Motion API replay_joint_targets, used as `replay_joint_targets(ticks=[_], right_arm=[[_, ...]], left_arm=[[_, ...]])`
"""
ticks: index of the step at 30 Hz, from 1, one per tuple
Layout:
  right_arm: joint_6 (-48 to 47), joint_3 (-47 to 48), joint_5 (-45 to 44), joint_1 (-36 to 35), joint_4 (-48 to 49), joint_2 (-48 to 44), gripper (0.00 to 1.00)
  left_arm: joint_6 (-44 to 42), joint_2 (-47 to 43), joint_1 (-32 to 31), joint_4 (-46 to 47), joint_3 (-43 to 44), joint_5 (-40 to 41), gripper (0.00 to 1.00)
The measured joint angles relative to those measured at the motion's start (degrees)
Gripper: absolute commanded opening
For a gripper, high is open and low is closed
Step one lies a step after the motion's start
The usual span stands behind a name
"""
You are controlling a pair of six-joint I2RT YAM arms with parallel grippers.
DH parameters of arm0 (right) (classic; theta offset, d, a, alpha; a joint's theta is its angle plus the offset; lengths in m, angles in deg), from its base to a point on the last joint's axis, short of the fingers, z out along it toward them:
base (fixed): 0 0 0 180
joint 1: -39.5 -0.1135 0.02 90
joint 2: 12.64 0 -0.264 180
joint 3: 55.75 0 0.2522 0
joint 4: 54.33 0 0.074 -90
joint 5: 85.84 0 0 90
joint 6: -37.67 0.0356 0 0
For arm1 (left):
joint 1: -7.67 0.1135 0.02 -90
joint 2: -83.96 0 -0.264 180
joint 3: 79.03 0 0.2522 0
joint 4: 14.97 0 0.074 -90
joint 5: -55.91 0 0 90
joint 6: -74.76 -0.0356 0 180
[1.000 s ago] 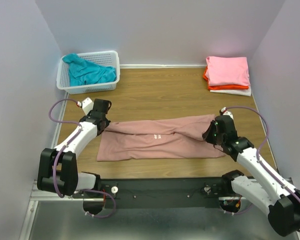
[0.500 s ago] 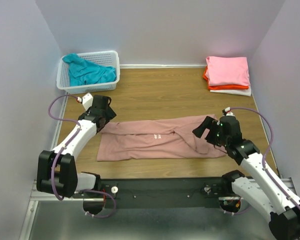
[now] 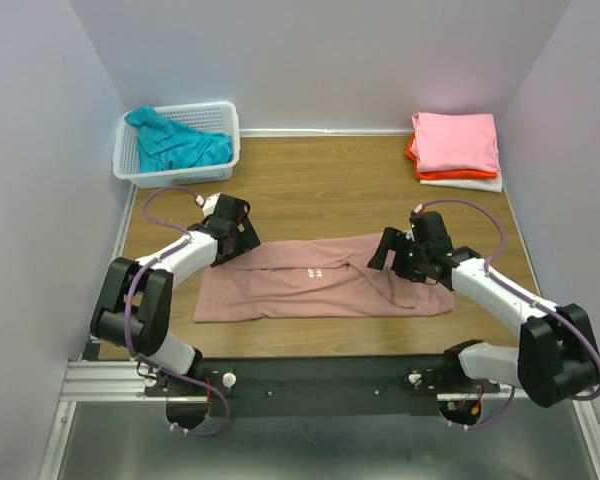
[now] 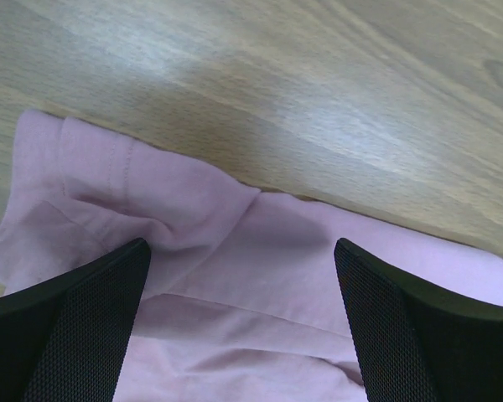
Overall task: Fold and stack the t-shirts
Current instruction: Fold the tshirt
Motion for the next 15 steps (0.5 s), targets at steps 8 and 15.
replay_joint_targets(ticks=[8, 15], right_arm=[[-2.05, 0.28, 4.70, 0.00, 4.96, 4.72, 1.00], [-4.22, 0.28, 10.12, -0.04, 6.91, 5.81, 1.00]], left_arm=[[0.02, 0.61, 1.66, -0.02, -1.79, 2.51, 0.98], [0.02, 0.66, 1.73, 0.02, -1.84, 2.80, 0.98]])
